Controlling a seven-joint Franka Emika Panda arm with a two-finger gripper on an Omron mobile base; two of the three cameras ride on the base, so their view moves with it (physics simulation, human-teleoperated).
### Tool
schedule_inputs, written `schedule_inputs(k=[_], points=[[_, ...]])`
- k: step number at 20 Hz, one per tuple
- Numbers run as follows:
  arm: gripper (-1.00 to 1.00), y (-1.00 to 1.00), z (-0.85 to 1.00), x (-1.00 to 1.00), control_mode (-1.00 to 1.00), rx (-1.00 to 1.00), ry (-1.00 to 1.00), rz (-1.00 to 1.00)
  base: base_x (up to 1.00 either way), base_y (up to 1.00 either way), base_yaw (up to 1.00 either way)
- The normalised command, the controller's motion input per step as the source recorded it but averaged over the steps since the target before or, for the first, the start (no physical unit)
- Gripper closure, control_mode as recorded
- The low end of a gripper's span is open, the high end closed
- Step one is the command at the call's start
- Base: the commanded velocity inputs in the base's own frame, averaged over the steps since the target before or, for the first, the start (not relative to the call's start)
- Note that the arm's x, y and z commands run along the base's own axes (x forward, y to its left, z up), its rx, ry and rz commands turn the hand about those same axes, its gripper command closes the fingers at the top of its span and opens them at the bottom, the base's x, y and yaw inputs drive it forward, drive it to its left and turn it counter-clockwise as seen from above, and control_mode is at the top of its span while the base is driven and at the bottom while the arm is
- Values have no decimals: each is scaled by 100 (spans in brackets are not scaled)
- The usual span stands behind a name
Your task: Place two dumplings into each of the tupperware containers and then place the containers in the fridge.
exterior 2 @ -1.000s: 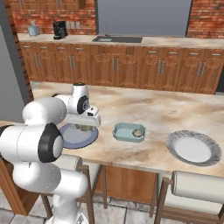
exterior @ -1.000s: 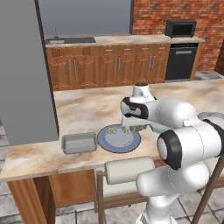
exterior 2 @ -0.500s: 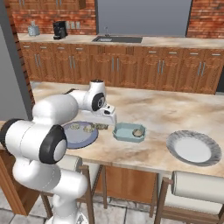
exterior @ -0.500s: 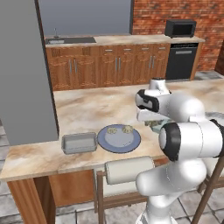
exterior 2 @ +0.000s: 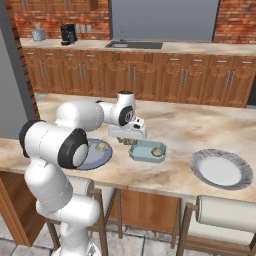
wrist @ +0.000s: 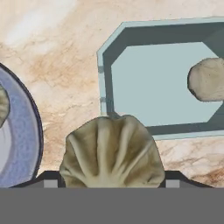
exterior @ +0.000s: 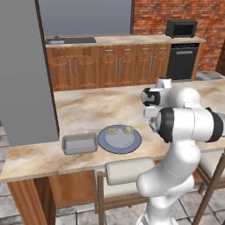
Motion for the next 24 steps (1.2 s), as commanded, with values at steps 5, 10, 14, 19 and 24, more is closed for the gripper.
schedule_inputs(k=[5, 10, 14, 19, 24], points=[[100, -37, -28, 33, -100, 0, 0, 1, 0, 0, 0], [100, -16, -42, 10, -100, 0, 0, 1, 0, 0, 0], [100, -6, -45, 14, -100, 0, 0, 0, 0, 0, 0], [100, -25, -35, 15, -100, 1, 0, 1, 0, 0, 0], [100, -3, -6, 14, -100, 0, 0, 0, 0, 0, 0]])
